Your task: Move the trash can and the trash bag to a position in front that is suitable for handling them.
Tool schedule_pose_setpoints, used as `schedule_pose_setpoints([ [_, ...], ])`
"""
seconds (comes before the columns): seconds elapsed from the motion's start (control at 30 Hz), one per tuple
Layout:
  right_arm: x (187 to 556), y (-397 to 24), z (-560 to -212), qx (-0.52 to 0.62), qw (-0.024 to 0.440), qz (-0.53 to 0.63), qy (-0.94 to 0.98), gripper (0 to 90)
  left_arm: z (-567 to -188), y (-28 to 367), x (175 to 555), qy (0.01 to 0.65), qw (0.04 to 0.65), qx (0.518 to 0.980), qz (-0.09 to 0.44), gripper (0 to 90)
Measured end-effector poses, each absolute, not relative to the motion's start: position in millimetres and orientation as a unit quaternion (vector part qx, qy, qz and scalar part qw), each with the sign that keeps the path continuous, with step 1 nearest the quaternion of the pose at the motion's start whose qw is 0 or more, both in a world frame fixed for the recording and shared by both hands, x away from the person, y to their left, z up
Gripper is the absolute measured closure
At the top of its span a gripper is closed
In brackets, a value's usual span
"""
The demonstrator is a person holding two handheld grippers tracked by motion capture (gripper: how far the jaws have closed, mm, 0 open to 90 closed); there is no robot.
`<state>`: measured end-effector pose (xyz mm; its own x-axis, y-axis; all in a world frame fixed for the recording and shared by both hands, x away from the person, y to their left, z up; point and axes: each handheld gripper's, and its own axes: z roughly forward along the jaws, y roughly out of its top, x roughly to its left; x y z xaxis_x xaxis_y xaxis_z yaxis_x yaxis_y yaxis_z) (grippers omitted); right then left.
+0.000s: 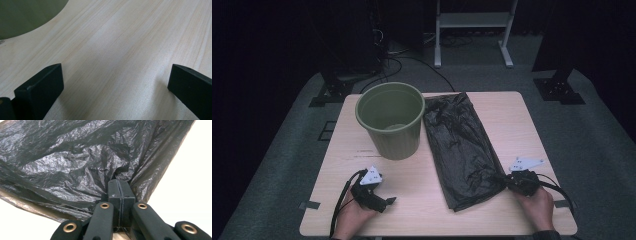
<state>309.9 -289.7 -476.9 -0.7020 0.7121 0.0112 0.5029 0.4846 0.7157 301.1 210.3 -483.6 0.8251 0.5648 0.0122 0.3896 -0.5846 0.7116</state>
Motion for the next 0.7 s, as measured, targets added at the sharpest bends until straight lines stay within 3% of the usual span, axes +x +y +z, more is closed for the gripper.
schedule_pose_setpoints([
  [0.7,266,-351,-470,0.401,0.162,0.336,0.837,89.3,-484,210,301,0.27,0.367,0.882,0.119,0.0],
])
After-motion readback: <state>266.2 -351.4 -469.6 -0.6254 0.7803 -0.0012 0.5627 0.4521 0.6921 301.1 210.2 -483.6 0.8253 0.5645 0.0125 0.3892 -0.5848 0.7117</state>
